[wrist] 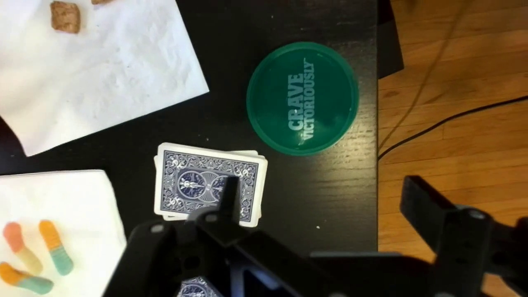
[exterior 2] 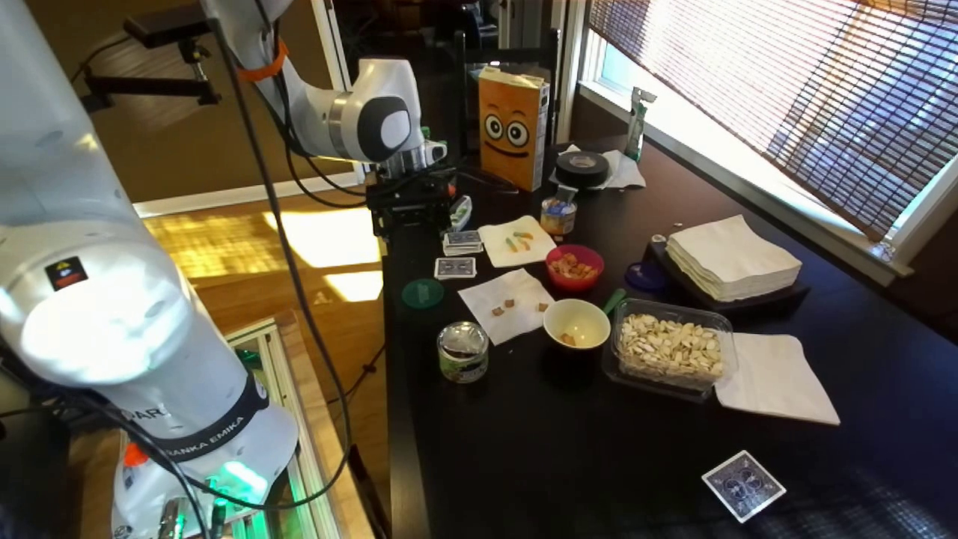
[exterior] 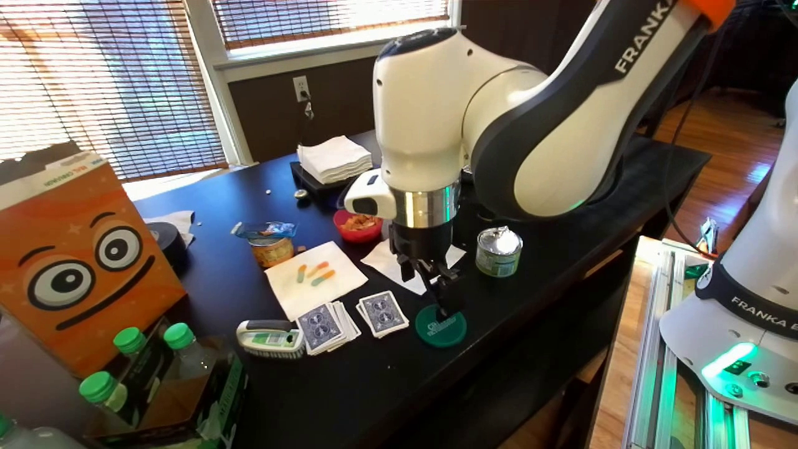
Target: Put the lid on the jar
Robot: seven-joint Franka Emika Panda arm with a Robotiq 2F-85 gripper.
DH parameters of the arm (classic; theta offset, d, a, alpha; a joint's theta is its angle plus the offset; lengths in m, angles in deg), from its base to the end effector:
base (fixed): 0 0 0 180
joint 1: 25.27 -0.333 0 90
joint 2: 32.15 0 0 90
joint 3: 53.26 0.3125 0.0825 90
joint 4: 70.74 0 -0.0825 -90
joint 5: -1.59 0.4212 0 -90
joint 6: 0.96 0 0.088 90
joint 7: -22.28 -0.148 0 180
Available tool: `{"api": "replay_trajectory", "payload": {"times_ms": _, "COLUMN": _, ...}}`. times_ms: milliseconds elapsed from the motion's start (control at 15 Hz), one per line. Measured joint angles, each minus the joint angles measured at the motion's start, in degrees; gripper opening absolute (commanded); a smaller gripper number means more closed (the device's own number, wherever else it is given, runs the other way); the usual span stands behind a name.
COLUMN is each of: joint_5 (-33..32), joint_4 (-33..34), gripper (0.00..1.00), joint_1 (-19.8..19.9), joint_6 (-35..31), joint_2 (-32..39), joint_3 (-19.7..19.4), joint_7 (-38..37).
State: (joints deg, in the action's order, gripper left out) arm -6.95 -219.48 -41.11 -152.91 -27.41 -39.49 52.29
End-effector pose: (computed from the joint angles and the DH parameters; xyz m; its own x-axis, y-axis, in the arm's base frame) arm 0.3928 0.2284 0.1484 0.3881 0.9205 -0.0462 0.9216 -0.3872 0.0278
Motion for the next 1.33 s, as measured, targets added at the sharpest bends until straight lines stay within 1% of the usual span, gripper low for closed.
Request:
{"api": "replay_trajectory", "payload": {"times_ms": 267, "joint_5": -0.02, "joint_4": -0.86, "gripper": 1.0, "joint_1": 0.04, "joint_6": -2.25, "joint_2": 2.46, "joint_3": 0.03, "joint_7": 2.14}}
{"api": "replay_trajectory", "payload": {"times_ms": 667, "joint_5": 0.05, "joint_4": -0.86, "gripper": 1.0, "joint_1": 0.12, "joint_6": -2.43, "joint_2": 2.5, "joint_3": 0.07, "joint_7": 2.11}}
{"api": "replay_trajectory", "payload": {"times_ms": 800, "joint_5": 0.96, "joint_4": -0.88, "gripper": 1.0, "joint_1": 0.67, "joint_6": -2.43, "joint_2": 2.81, "joint_3": 0.17, "joint_7": 1.48}}
{"api": "replay_trajectory", "payload": {"times_ms": 1000, "joint_5": 5.25, "joint_4": -0.86, "gripper": 1.0, "joint_1": 2.14, "joint_6": -2.43, "joint_2": 3.89, "joint_3": 0.67, "joint_7": 0.71}}
{"api": "replay_trajectory", "payload": {"times_ms": 1200, "joint_5": 11.7, "joint_4": -0.83, "gripper": 1.0, "joint_1": 3.72, "joint_6": -2.48, "joint_2": 5.43, "joint_3": 1.61, "joint_7": -0.81}}
{"api": "replay_trajectory", "payload": {"times_ms": 1333, "joint_5": 15.05, "joint_4": -0.83, "gripper": 1.0, "joint_1": 4.58, "joint_6": -2.49, "joint_2": 6.54, "joint_3": 2.21, "joint_7": -3.21}}
